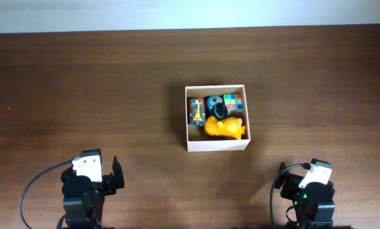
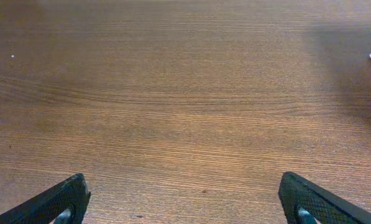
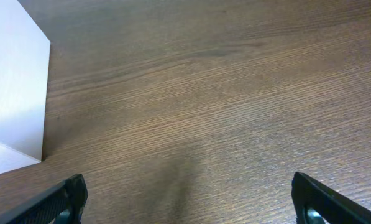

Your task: Pack container

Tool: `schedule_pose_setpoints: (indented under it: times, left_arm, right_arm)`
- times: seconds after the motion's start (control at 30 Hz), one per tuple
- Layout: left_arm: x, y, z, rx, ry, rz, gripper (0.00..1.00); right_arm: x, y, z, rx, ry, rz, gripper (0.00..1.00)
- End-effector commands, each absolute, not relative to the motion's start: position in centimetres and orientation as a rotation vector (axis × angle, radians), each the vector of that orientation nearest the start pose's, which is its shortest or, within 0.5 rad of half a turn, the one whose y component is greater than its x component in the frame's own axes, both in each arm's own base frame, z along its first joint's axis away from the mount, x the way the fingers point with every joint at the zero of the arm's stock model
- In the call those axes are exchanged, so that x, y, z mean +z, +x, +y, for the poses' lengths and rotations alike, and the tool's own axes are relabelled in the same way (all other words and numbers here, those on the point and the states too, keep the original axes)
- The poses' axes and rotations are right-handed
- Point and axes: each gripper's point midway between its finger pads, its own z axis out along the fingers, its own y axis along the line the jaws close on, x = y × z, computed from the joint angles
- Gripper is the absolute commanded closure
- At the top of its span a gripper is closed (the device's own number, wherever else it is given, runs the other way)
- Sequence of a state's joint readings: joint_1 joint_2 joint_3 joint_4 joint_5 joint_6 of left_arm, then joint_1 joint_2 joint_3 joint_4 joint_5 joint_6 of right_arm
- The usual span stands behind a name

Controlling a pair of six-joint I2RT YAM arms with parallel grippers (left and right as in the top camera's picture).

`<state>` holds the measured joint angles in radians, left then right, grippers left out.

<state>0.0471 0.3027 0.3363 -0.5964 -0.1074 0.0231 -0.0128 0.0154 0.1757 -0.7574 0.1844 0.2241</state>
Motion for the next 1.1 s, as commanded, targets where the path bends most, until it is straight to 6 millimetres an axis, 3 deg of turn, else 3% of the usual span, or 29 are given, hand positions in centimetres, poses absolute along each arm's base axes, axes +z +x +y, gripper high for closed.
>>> schedule_pose_setpoints:
  times: [0.0, 0.43, 0.73, 1.07]
  left_arm:
    - [13.0, 21.7, 2.5, 0.144, -0.061, 2.123, 0.01]
    - [14.2, 22.5, 2.6, 0.144, -0.062, 2.065, 0.01]
    - [11.9, 22.3, 2.0, 0.108, -0.04, 2.114, 0.01]
    - [11.6, 22.2, 0.7, 0.065, 0.017, 2.111, 0.01]
  right_arm:
    - [7.7, 18.9, -3.5, -0.085, 0.361, 2.125, 0.01]
    - [7.7, 18.9, -3.5, -0.085, 0.361, 2.124, 0.01]
    - [7.7, 18.9, -3.5, -0.085, 0.361, 2.124, 0.01]
    - [7.7, 18.9, -3.5, -0.085, 0.361, 2.124, 0.01]
